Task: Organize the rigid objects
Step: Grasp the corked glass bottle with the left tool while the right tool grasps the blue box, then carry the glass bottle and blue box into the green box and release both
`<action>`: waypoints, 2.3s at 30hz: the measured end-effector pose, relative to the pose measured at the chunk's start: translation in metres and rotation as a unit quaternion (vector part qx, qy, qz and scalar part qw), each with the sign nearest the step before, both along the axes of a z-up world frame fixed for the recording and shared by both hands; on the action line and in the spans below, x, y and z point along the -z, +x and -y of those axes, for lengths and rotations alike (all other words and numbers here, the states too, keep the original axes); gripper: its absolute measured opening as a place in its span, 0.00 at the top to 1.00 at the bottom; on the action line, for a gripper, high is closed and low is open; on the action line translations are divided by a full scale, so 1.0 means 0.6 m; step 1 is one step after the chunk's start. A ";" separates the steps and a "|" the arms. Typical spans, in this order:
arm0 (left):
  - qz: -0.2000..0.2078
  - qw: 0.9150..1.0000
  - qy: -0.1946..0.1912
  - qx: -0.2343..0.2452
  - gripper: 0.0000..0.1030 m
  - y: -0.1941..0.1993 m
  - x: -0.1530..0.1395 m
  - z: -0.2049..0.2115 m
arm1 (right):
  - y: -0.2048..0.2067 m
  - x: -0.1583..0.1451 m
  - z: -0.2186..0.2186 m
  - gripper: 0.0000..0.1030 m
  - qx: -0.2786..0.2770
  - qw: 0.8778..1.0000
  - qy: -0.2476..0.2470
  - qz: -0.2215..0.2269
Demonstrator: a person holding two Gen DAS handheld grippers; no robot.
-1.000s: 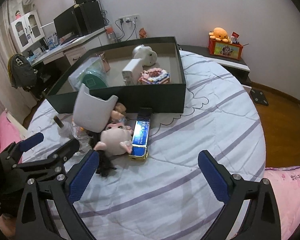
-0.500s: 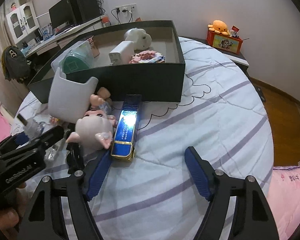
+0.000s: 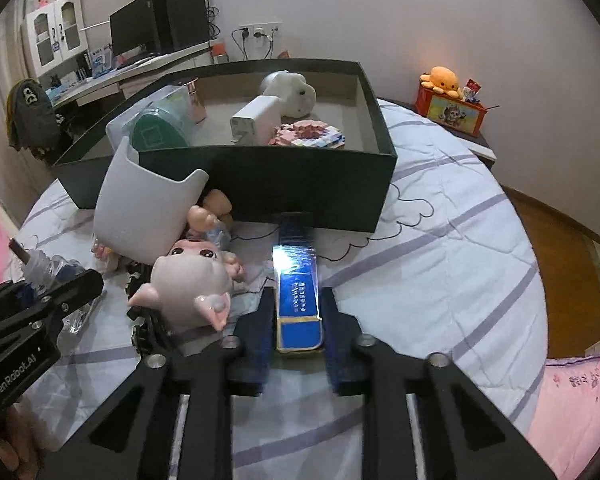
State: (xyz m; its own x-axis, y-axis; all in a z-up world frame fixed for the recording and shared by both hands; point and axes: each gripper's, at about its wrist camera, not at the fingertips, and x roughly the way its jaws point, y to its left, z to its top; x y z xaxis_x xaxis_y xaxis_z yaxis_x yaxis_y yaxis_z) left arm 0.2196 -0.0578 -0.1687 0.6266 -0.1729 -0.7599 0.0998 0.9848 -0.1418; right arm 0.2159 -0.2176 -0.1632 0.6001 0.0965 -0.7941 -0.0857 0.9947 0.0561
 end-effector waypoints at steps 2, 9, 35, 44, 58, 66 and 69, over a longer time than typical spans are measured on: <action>-0.001 1.000 -0.009 0.001 0.71 -0.004 -0.001 -0.006 | -0.004 -0.001 0.004 0.80 0.001 1.000 0.009 -0.001; -0.001 1.000 -0.014 0.001 0.71 -0.022 -0.009 -0.019 | -0.027 -0.012 0.028 0.80 0.016 0.999 0.037 -0.003; 0.079 0.997 -0.017 0.015 0.71 0.110 -0.194 -0.047 | 0.060 -0.200 0.006 0.80 -0.036 0.990 0.089 0.098; 0.060 0.997 -0.018 0.053 0.71 0.232 -0.174 0.029 | 0.177 -0.152 0.013 0.80 -0.023 0.995 0.082 0.059; 0.020 0.998 0.001 0.056 0.44 0.291 -0.109 0.062 | 0.240 -0.071 0.011 0.79 -0.015 0.997 0.070 0.003; 0.088 0.995 0.032 0.031 0.00 0.241 -0.157 0.044 | 0.224 -0.090 0.010 0.23 -0.012 0.997 0.071 0.025; 0.098 0.994 0.032 0.019 0.00 0.215 -0.176 0.026 | 0.205 -0.106 0.011 0.16 -0.008 0.996 0.078 0.037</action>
